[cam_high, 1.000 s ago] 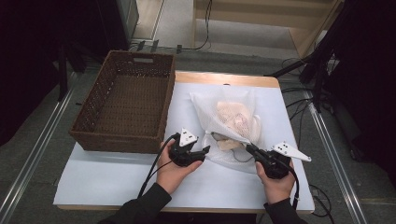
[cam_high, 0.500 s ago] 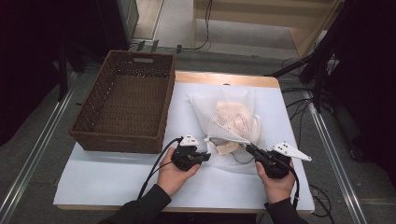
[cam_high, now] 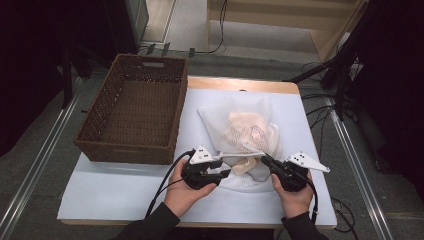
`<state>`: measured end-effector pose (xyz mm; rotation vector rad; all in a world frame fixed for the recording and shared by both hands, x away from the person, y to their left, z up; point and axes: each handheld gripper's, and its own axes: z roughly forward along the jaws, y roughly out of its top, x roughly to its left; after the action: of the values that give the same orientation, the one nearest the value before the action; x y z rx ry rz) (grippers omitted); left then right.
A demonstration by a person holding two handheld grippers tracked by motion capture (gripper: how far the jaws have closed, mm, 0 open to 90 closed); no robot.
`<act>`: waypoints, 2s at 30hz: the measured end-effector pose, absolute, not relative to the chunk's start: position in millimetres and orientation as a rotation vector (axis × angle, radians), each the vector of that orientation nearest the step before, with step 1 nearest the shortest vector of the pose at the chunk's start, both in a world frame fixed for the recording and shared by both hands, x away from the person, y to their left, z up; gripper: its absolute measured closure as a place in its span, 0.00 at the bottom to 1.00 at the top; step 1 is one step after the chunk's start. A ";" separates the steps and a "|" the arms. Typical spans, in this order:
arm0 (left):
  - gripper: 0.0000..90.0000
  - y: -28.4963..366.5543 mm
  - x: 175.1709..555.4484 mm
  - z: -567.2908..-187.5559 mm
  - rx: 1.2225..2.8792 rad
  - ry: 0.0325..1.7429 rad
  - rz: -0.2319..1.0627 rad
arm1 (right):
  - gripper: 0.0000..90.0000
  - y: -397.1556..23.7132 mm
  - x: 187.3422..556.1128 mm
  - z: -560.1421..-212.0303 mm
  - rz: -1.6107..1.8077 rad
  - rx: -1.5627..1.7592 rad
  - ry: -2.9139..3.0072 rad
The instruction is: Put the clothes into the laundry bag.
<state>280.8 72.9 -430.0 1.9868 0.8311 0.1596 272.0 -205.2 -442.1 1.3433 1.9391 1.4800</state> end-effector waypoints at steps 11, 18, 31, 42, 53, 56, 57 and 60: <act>0.68 0.4 315.0 -467.5 2.103 0.926 0.181 | 1.00 -200.0 270.2 -439.3 1.499 1.323 1.950; 0.94 -20.2 331.7 -467.3 2.148 0.931 0.246 | 1.00 -197.0 268.8 -438.7 1.510 1.314 1.955; 0.81 -2.5 349.7 -473.0 1.997 1.053 0.392 | 1.00 -196.1 267.9 -442.2 1.495 1.311 1.989; 0.65 19.4 331.2 -472.2 2.093 0.971 0.239 | 1.00 -198.2 270.1 -440.4 1.509 1.336 1.960; 0.93 -7.5 343.4 -471.8 2.035 1.029 0.380 | 1.00 -192.9 269.1 -439.3 1.519 1.316 1.973; 0.93 -4.1 352.6 -474.9 1.961 1.116 0.421 | 1.00 -194.2 268.0 -441.3 1.505 1.319 1.986; 0.93 -3.1 354.8 -477.1 1.959 1.128 0.408 | 1.00 -194.2 268.0 -441.3 1.505 1.319 1.986; 0.83 -1.1 351.0 -476.4 1.988 1.092 0.365 | 1.00 -193.4 268.5 -445.2 1.479 1.321 2.004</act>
<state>351.0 -1.1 -476.4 1.9878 1.0921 0.3649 268.5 -193.4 -445.2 1.3211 2.0036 1.4795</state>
